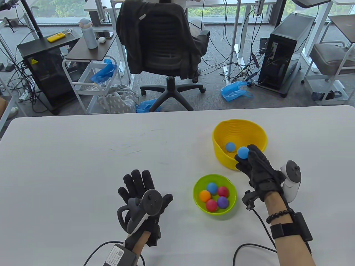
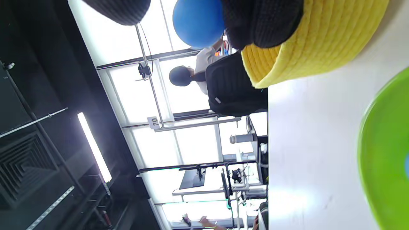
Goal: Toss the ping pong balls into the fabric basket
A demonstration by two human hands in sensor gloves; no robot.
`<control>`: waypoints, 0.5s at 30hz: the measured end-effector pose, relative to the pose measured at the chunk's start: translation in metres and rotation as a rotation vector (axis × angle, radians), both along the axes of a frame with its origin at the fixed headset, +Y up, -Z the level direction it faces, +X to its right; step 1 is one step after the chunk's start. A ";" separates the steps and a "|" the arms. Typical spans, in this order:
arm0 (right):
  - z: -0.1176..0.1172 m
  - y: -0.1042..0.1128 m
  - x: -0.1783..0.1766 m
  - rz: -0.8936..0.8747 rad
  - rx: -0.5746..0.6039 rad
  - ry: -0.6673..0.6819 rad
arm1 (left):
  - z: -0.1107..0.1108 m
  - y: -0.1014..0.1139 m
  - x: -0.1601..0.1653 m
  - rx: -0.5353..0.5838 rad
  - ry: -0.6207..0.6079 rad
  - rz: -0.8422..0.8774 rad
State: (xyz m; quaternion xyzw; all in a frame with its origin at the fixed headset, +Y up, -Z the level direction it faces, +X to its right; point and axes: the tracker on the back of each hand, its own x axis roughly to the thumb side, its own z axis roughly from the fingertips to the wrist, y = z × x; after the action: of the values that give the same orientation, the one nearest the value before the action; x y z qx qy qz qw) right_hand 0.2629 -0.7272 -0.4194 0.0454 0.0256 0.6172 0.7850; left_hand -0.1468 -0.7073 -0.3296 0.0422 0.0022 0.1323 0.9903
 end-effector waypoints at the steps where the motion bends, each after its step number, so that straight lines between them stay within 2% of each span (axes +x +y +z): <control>1: -0.001 -0.002 0.002 -0.033 0.002 0.013 | 0.000 0.000 0.000 -0.001 0.000 0.000; 6: 0.001 -0.006 0.011 -0.067 0.006 -0.042 | 0.000 0.000 0.000 -0.012 -0.004 0.014; 9: 0.007 -0.001 0.014 -0.012 0.026 -0.110 | 0.000 0.000 0.000 -0.014 -0.004 0.037; 11: 0.015 0.006 0.015 0.100 0.056 -0.164 | 0.000 0.000 0.000 -0.016 -0.007 0.041; 15: 0.034 0.030 0.004 0.432 0.225 -0.213 | 0.000 -0.001 0.003 -0.019 -0.021 0.036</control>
State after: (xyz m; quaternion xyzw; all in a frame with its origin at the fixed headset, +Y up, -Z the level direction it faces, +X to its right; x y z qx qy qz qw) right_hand 0.2669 -0.6973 -0.3850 0.0607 -0.1172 0.7706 0.6235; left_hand -0.1437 -0.7084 -0.3295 0.0313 -0.0063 0.1505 0.9881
